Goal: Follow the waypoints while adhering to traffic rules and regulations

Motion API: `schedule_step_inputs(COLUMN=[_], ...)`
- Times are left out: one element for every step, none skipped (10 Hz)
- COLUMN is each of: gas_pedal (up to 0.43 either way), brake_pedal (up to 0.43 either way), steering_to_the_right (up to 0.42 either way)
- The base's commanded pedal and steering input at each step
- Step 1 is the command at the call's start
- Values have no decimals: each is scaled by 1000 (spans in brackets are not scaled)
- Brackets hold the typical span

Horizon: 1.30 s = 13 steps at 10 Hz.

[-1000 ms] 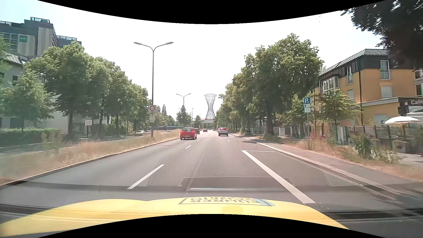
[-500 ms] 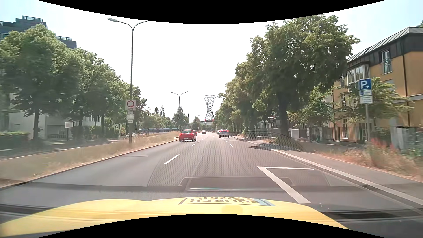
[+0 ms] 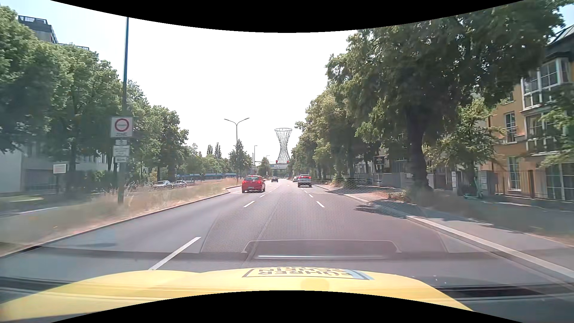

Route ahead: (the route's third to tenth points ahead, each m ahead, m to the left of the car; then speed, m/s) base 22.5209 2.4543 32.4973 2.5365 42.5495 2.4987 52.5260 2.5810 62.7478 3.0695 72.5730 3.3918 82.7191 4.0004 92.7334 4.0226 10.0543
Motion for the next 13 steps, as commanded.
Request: schedule_step_inputs(gas_pedal=[0,0,0,0,0,0,0,0,0,0,0,0,0], brake_pedal=[0,0,0,0,0,0,0,0,0,0,0,0,0], steering_to_the_right=[3,3,3,3,6,10,11,11,11,13,16,17,17])
